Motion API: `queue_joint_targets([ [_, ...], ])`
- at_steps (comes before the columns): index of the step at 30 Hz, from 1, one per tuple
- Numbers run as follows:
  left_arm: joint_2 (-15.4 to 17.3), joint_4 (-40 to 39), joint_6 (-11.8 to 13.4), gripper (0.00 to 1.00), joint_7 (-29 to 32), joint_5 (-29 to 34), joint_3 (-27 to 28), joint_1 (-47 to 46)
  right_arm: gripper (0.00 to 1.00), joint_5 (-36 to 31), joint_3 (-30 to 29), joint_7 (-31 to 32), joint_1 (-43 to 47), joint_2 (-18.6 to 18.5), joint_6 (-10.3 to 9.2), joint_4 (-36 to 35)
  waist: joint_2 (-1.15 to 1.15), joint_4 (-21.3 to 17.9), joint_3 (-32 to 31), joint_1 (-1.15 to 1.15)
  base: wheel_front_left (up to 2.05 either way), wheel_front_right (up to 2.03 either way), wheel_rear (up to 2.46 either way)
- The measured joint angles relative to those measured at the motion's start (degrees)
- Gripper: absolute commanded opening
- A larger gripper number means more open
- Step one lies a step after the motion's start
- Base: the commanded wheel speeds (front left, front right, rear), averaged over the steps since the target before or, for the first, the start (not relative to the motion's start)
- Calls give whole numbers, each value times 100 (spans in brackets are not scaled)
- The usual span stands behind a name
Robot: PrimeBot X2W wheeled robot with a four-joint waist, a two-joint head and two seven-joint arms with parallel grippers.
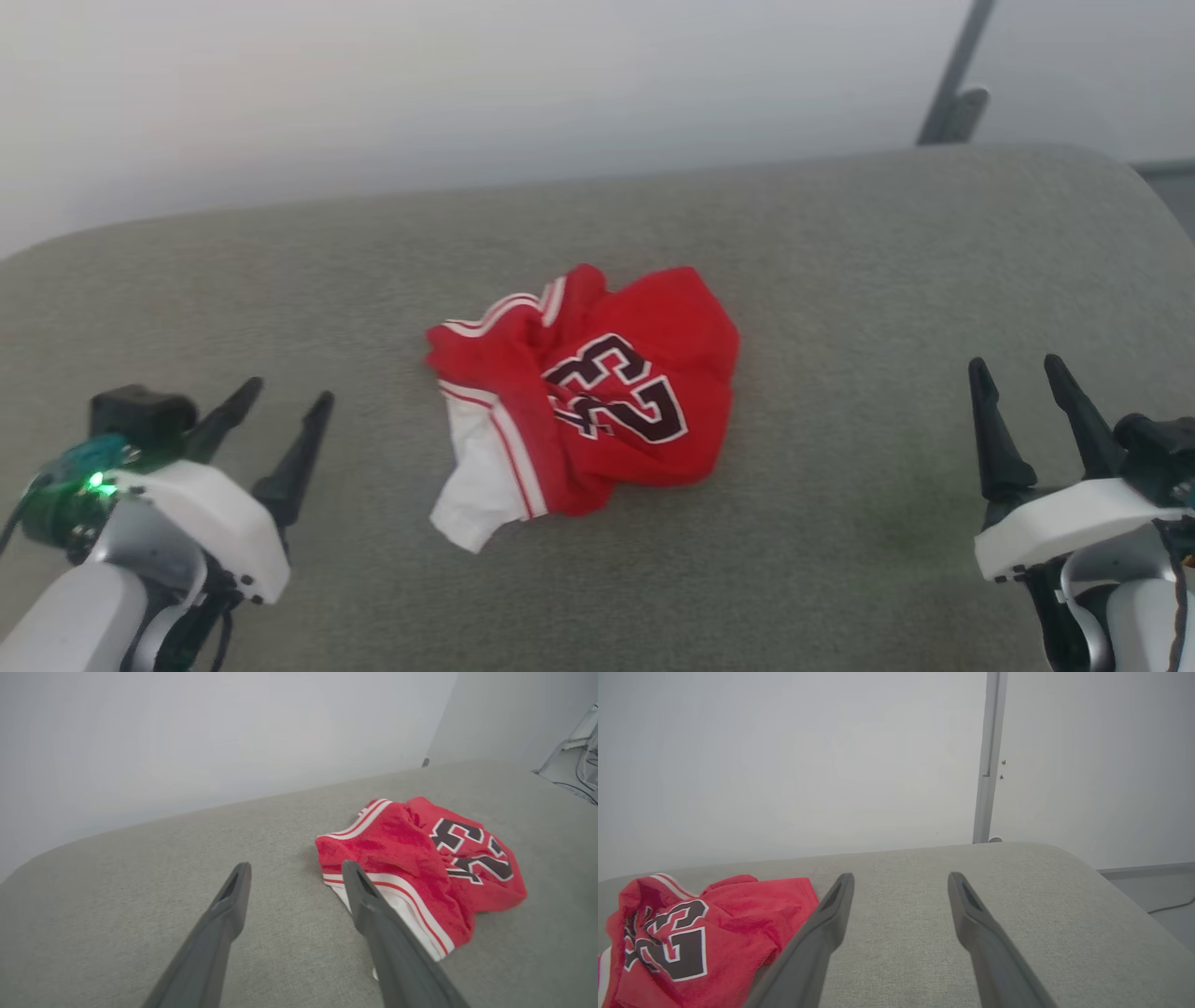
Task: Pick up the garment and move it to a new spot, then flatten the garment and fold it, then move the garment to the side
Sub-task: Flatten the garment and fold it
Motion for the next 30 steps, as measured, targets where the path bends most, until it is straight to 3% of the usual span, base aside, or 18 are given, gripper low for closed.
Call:
queue_joint_targets([
  [12, 220, -579, -246, 100, 1493, 30, -708, -407, 100, 34, 99, -352, -250, 194, 0, 338, 0, -585, 571, 0, 0, 0, 0],
  [21, 308, -565, -79, 100, 2486, -111, -978, -433, 100, 87, 172, -597, -452, 311, 0, 588, 0, -763, 988, 0, 0, 0, 0],
  [29, 159, 7, -42, 100, 2746, -167, -1078, -677, 100, 103, 236, -690, -667, 346, 0, 787, 0, -789, 1177, 0, 0, 0, 0],
  [30, 130, 71, -42, 65, 2805, -188, -1092, -723, 100, 104, 248, -699, -687, 346, 0, 814, 0, -786, 1182, 0, 0, 0, 0],
])
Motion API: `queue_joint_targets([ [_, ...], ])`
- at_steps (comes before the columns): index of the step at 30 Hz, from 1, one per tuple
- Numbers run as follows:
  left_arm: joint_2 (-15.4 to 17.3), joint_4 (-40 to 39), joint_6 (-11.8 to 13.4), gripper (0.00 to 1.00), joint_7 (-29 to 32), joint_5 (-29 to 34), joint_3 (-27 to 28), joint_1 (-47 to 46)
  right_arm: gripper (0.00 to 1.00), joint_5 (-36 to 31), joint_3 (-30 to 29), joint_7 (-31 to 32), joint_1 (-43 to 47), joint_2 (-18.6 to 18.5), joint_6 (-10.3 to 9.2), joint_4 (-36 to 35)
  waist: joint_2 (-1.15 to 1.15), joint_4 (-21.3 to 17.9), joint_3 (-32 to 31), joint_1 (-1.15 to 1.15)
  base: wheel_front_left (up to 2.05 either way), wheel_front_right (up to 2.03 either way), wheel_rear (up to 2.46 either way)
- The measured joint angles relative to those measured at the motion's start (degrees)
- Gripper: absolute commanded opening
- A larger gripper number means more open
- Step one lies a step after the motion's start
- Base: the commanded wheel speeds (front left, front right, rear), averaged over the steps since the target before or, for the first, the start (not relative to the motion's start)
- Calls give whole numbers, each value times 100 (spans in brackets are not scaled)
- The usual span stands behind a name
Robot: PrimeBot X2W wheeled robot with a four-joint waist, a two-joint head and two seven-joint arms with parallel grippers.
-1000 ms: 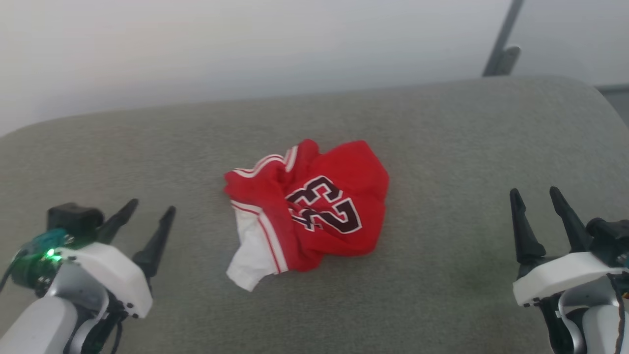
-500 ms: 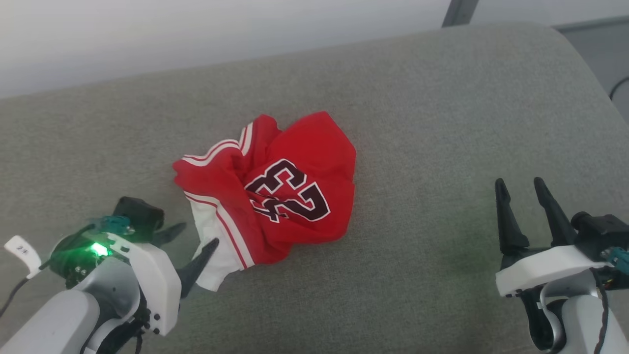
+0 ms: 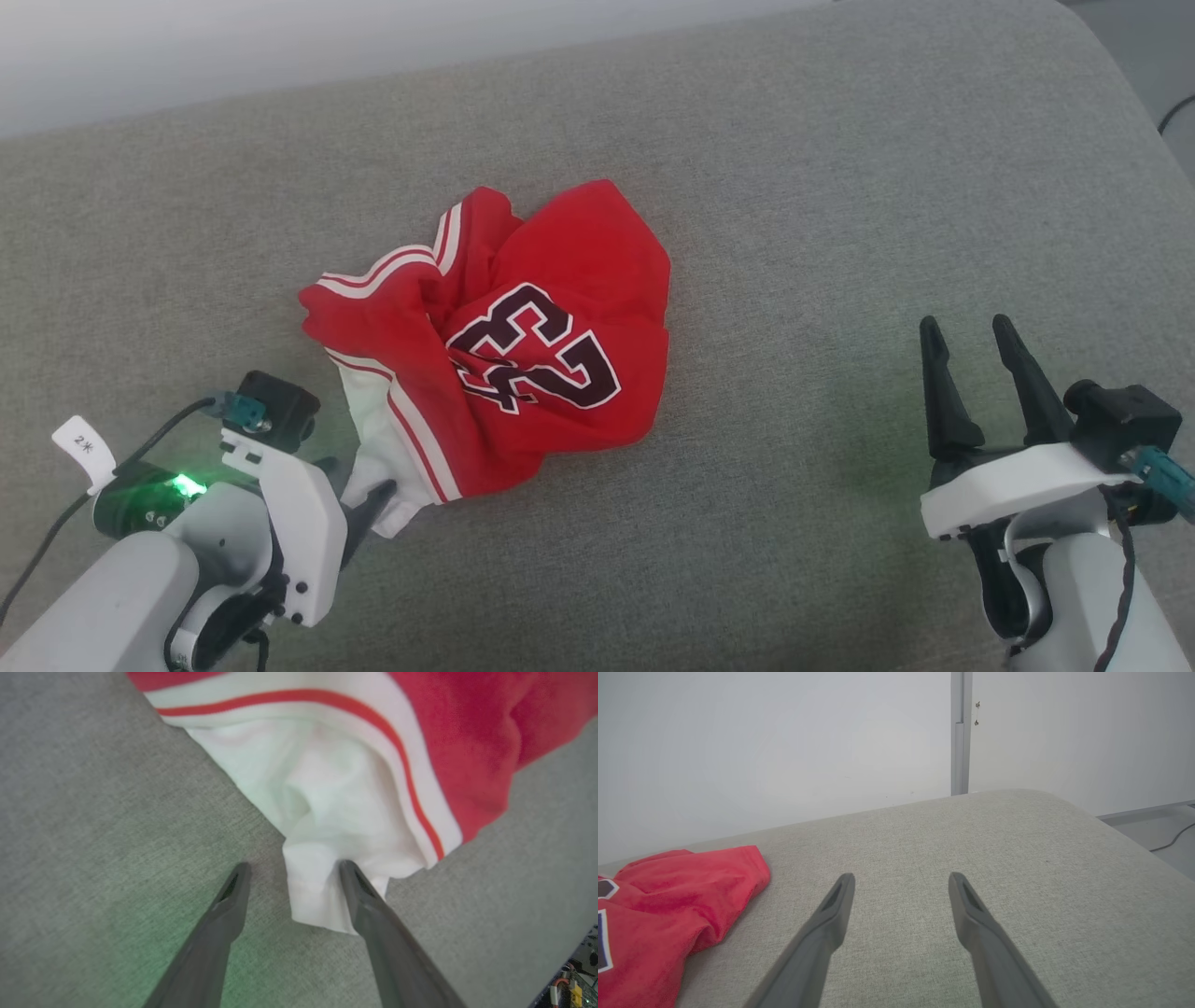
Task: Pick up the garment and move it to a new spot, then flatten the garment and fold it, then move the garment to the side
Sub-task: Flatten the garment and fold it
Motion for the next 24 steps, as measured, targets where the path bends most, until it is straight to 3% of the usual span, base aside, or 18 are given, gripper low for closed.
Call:
queue_joint_targets([
  [1, -7, 44, -1, 15, 16, 20, -35, -43, 100, 0, 11, -2, -19, -3, 0, 42, 0, 1, 1, 0, 0, 0, 0],
  [2, -21, 85, 0, 0, 24, 21, -38, -64, 100, 8, 15, -8, -31, -9, 0, 64, 0, 6, -1, 0, 0, 0, 0],
  [14, -59, 89, 26, 0, 81, -204, 45, -134, 100, 19, -111, -40, -8, -155, 0, 105, 0, 266, -179, 0, 0, 0, 0],
  [24, 589, 196, 292, 0, -249, 23, 423, 19, 100, -91, -240, 159, 206, -207, 0, -92, 0, 633, -452, 0, 0, 0, 0],
])
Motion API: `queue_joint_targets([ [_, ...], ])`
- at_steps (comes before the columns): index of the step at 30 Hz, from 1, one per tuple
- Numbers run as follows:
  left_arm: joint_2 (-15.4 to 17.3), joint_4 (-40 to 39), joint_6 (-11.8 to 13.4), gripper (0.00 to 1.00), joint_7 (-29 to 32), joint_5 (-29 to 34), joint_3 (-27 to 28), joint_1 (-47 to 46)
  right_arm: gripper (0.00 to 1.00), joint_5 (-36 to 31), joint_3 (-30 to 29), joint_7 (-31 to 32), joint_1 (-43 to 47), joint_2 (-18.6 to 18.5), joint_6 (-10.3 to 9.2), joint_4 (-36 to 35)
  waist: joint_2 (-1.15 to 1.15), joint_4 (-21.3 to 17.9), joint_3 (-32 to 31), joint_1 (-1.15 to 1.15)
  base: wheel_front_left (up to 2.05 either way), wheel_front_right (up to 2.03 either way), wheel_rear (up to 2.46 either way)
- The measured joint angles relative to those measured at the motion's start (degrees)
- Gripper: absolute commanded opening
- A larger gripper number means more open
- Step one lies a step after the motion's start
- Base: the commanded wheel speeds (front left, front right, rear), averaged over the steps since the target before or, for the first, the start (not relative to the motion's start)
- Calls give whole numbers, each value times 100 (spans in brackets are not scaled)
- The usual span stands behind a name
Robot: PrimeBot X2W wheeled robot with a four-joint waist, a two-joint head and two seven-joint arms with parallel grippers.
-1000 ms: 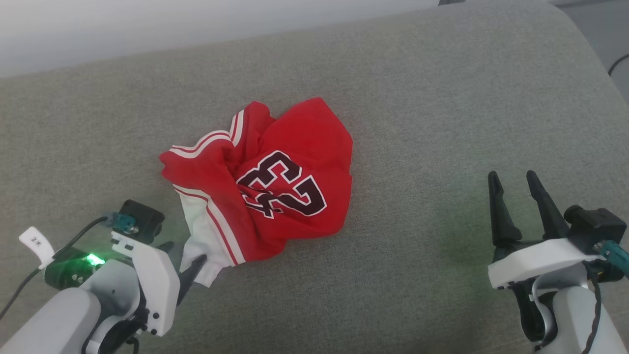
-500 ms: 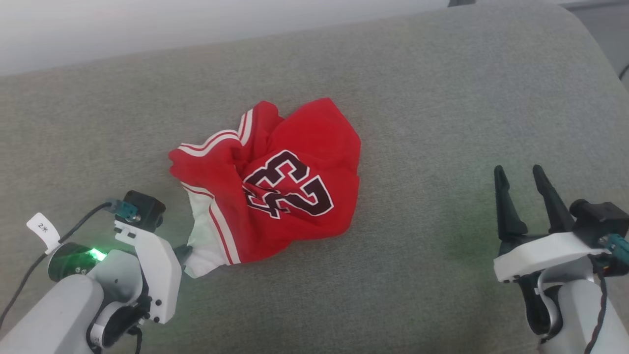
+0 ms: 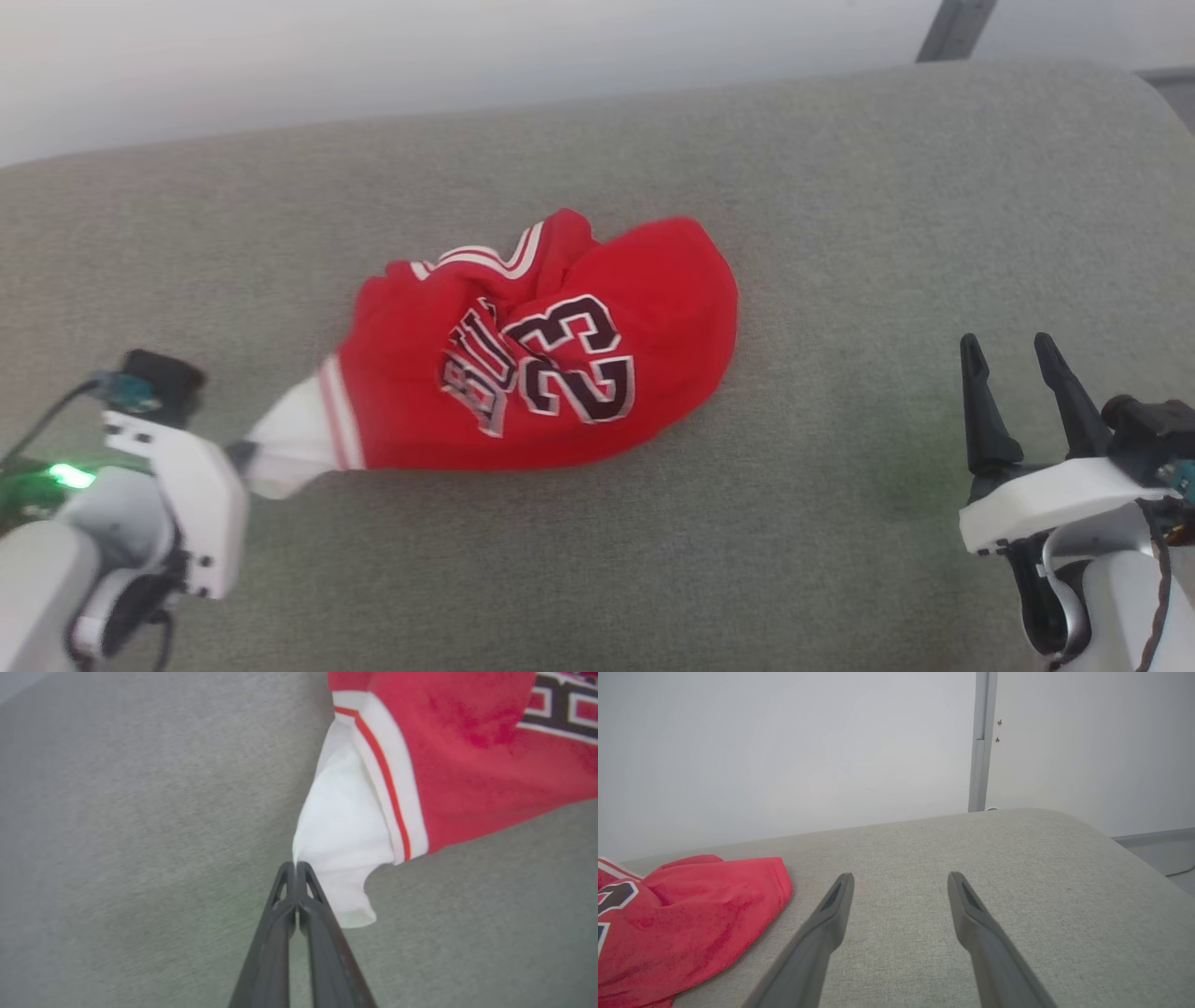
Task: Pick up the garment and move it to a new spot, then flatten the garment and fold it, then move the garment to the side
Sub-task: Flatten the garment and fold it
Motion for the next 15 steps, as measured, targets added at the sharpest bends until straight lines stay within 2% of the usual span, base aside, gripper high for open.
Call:
queue_joint_targets([
  [7, 280, 599, 204, 0, -175, 92, 199, 88, 100, -21, -3, 144, 127, -11, 0, -149, 0, 175, -179, 0, 0, 0, 0],
  [12, 136, 1141, 177, 0, -221, 57, 118, 95, 100, -23, 31, 236, 201, -10, 0, -216, 0, 250, -269, 0, 0, 0, 0],
  [15, -97, 1494, 88, 0, -190, -23, 48, 94, 100, -18, 80, 274, 201, -9, 0, -231, 0, 275, -291, 0, 0, 0, 0],
])
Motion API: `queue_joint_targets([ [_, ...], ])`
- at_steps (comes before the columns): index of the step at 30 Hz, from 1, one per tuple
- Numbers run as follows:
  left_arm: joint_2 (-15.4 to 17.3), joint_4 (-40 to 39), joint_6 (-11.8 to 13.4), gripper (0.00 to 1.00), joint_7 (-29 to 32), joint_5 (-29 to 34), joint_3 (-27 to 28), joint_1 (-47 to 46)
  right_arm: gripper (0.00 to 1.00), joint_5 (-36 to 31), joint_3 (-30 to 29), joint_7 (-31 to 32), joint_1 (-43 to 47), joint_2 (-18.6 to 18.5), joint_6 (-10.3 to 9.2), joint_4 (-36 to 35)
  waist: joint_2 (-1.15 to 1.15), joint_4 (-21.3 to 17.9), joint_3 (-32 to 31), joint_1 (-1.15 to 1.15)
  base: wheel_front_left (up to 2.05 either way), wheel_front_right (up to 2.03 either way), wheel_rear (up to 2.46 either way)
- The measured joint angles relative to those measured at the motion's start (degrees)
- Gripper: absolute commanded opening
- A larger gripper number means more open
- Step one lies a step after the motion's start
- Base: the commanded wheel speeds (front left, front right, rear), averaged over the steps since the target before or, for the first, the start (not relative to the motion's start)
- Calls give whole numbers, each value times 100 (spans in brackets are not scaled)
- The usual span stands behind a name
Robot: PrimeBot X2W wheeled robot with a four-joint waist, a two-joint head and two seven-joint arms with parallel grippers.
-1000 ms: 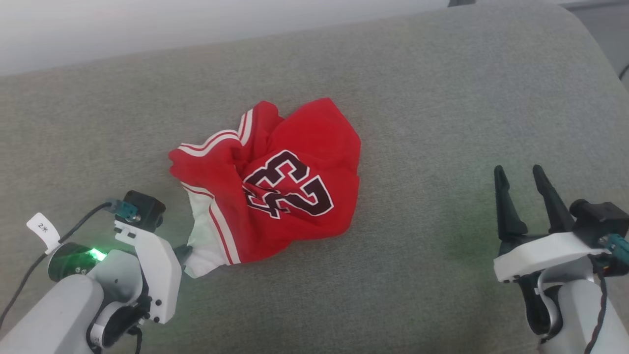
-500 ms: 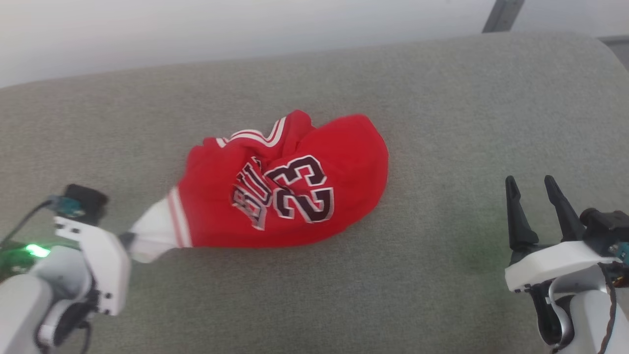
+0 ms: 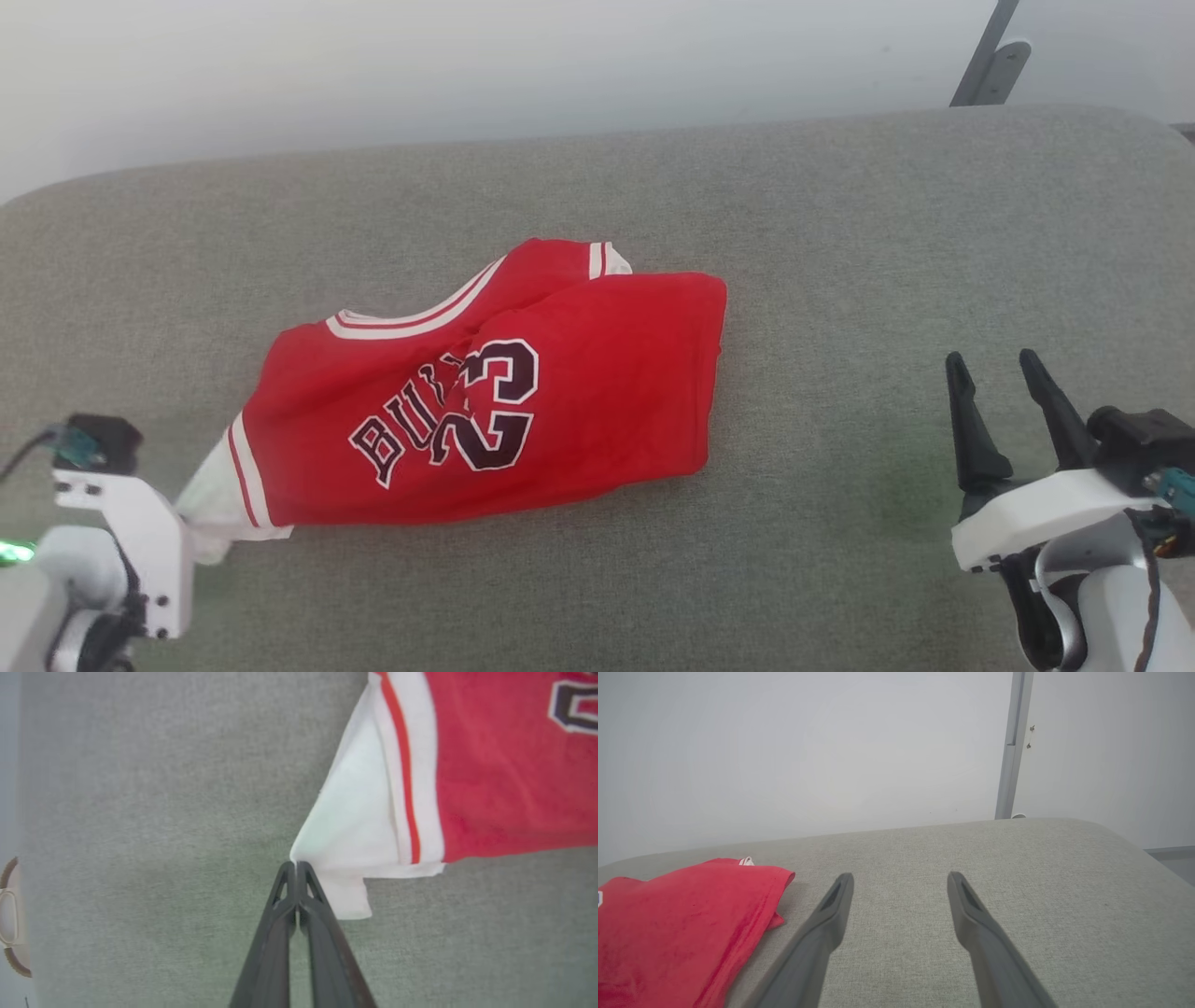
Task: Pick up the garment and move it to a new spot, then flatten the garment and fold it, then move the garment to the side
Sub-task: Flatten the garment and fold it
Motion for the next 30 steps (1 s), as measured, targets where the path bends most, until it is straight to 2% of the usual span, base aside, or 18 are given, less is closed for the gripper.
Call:
queue_joint_targets([
  [2, -131, 185, -90, 0, -52, -11, -45, -15, 100, 15, 63, 24, 0, -4, 0, 0, 0, 4, -4, 0, 0, 0, 0],
  [3, -191, 267, -119, 18, -100, -46, -36, -43, 100, 20, 84, 24, -1, -3, 0, 0, 0, 5, -4, 0, 0, 0, 0],
  [4, -240, 336, -140, 46, -141, -55, -44, -79, 100, 34, 99, 26, -1, -9, 0, 0, 0, 6, -4, 0, 0, 0, 0],
  [5, -266, 403, -190, 92, -190, -55, -55, -120, 100, 41, 112, 34, -3, -14, 0, -1, 0, 7, -4, 0, 0, 0, 0],
  [6, -300, 456, -230, 100, -250, -79, -25, -152, 100, 41, 120, 54, -3, -23, 0, -4, 0, 10, -5, 0, 0, 0, 0],
  [12, -391, 564, -236, 100, -455, -211, 98, -321, 100, 62, 134, 122, -9, -90, 0, -51, 0, 80, -41, 0, 0, 0, 0],
  [16, -371, 375, -187, 100, -810, -194, 227, -367, 100, 137, 170, 183, -13, -136, 0, -93, 0, 184, -86, 0, 0, 0, 0],
  [20, -363, 43, -87, 100, -1468, -51, 338, -354, 100, 263, 259, 307, -42, -170, 0, -98, 0, 327, -128, 0, 0, 0, 0],
  [30, -709, -598, 287, 100, -3223, 304, 581, 31, 100, 504, 689, 736, -292, -378, 0, 57, 0, 871, -195, 0, 0, 0, 0],
])
